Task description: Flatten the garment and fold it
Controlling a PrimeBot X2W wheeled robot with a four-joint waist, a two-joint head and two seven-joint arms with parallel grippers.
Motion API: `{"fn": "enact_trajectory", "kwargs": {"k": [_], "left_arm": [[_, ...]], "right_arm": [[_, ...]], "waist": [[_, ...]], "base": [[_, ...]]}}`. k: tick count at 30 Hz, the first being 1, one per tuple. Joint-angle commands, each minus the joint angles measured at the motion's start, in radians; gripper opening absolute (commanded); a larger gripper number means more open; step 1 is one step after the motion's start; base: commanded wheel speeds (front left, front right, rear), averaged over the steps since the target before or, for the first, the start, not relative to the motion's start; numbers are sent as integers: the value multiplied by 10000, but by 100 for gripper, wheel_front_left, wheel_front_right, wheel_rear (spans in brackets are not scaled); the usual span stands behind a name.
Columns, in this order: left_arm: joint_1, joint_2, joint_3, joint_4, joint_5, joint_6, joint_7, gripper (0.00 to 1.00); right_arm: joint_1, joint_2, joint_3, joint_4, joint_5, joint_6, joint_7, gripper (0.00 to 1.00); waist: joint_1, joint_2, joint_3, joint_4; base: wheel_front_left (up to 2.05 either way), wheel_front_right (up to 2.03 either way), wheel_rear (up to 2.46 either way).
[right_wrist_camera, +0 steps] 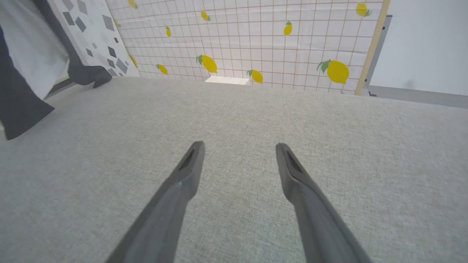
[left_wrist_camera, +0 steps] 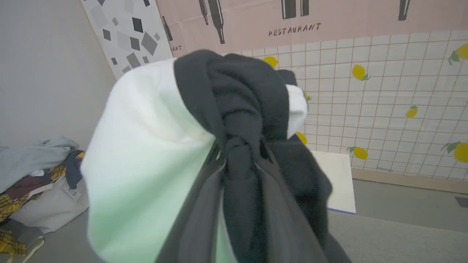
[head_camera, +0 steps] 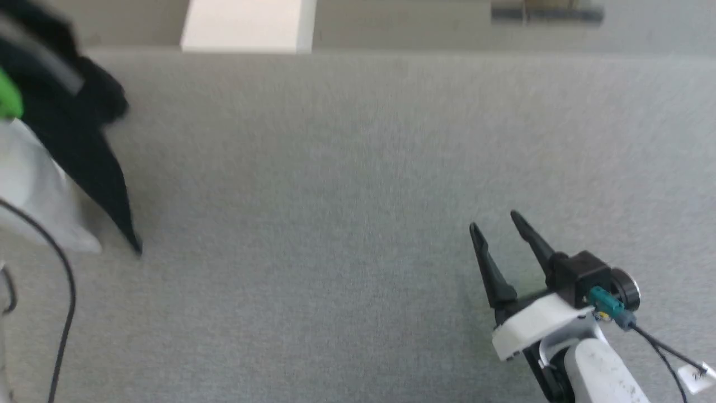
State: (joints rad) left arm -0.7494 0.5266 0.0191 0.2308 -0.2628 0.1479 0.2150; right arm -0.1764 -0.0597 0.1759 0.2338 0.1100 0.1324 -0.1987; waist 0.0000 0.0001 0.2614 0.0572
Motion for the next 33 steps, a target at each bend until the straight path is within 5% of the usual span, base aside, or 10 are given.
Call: {"fn": "enact_trajectory", "kwargs": {"k": [1, 11, 20, 26, 33], "left_arm": [[-405, -155, -191, -101, 67, -183, -196, 0], [-1935, -2293, -1574, -250, -927, -1132, -745, 0], [-1226, -4097, -2523, 81, -2136, -1632, -505, 0], [401, -4557, -3260, 1205, -2983, -1679, 283, 0], [2149, -4420, -4205, 3509, -2654, -1224, 1594, 0]], "right_arm": [[180, 40, -56, 41, 48, -17, -41, 100], [790, 91, -192, -58, 108, -17, 129, 100], [1058, 93, -170, -318, 104, -17, 359, 100], [1089, 94, -100, -396, 159, -17, 418, 100], [1019, 94, 74, -441, 224, -17, 428, 100]], "waist": [[0, -1, -1791, -91], [0, -1, -2604, -1354], [0, -1, -2639, -2515], [0, -1, -2518, -3044], [0, -1, -2236, -3390]], "base": [[0, 0, 0], [0, 0, 0], [0, 0, 0], [0, 0, 0], [0, 0, 0]]}}
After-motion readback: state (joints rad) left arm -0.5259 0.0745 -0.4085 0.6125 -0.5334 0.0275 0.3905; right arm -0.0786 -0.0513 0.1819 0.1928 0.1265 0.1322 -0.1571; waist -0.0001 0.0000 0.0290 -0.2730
